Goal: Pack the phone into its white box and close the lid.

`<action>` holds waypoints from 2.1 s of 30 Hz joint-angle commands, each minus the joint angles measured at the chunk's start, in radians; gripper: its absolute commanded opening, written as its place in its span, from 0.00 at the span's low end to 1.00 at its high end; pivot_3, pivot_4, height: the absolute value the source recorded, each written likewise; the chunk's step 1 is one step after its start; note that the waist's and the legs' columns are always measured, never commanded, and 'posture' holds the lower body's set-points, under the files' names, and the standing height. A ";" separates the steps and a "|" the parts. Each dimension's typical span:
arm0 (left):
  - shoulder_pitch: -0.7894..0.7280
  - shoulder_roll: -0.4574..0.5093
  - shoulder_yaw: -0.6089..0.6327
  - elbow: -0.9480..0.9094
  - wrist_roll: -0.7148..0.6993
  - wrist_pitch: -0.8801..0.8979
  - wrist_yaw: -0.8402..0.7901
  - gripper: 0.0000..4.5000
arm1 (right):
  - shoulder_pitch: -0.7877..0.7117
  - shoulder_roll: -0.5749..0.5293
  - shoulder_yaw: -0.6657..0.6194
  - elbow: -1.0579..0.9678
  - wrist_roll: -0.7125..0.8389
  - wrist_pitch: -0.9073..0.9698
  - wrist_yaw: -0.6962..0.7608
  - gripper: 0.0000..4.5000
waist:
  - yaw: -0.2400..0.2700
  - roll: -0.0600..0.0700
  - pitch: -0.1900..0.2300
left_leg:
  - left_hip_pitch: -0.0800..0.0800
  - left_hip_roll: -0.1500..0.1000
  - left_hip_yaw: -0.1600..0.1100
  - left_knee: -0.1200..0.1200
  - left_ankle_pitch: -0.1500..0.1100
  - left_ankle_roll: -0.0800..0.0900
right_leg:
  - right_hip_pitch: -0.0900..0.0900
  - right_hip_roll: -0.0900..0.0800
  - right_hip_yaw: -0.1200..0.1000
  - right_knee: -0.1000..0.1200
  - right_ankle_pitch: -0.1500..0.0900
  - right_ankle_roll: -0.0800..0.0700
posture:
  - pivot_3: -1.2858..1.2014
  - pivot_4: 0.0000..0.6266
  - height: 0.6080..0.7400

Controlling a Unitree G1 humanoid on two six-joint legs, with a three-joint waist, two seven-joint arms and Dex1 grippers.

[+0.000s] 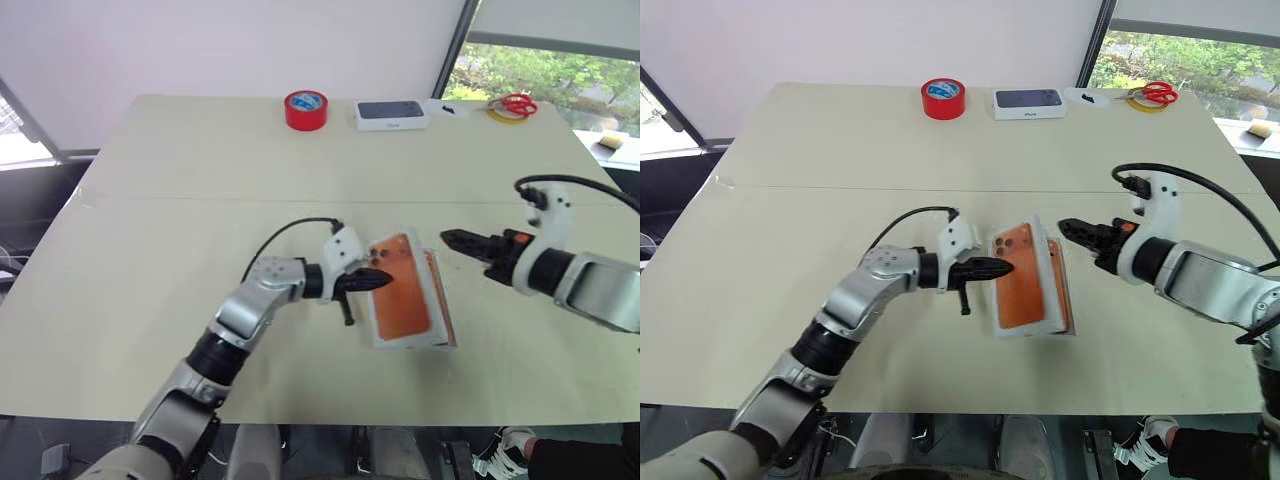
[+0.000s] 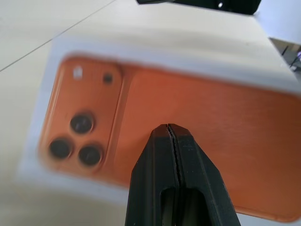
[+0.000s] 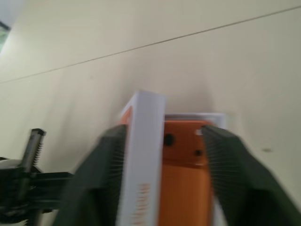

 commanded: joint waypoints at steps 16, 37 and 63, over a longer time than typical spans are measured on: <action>0.003 0.262 0.044 -0.151 -0.076 0.216 -0.149 0.00 | 0.080 -0.074 0.144 -0.179 -0.736 0.045 0.432 0.01 | 0.001 0.001 0.000 | 0.000 0.000 -0.002 0.000 0.000 0.000 | 0.000 0.000 0.000 0.000 0.000 0.000 | 0.52 0.24 0.93; -0.041 0.032 -0.006 -0.055 -0.041 0.228 -0.030 0.00 | 0.046 0.038 0.154 -0.263 -0.942 0.157 0.566 0.01 | -0.001 0.001 0.000 | 0.000 0.000 -0.002 0.001 0.000 0.000 | 0.000 0.000 0.000 0.000 0.000 0.000 | 0.52 0.24 0.93; -0.058 -0.001 0.047 0.025 -0.034 0.229 0.025 0.00 | 0.034 0.071 0.116 -0.269 -1.111 0.222 0.678 0.01 | -0.001 0.001 0.000 | 0.000 0.000 -0.002 0.001 0.000 0.000 | 0.000 0.000 0.000 0.000 0.000 0.000 | 0.52 0.24 0.93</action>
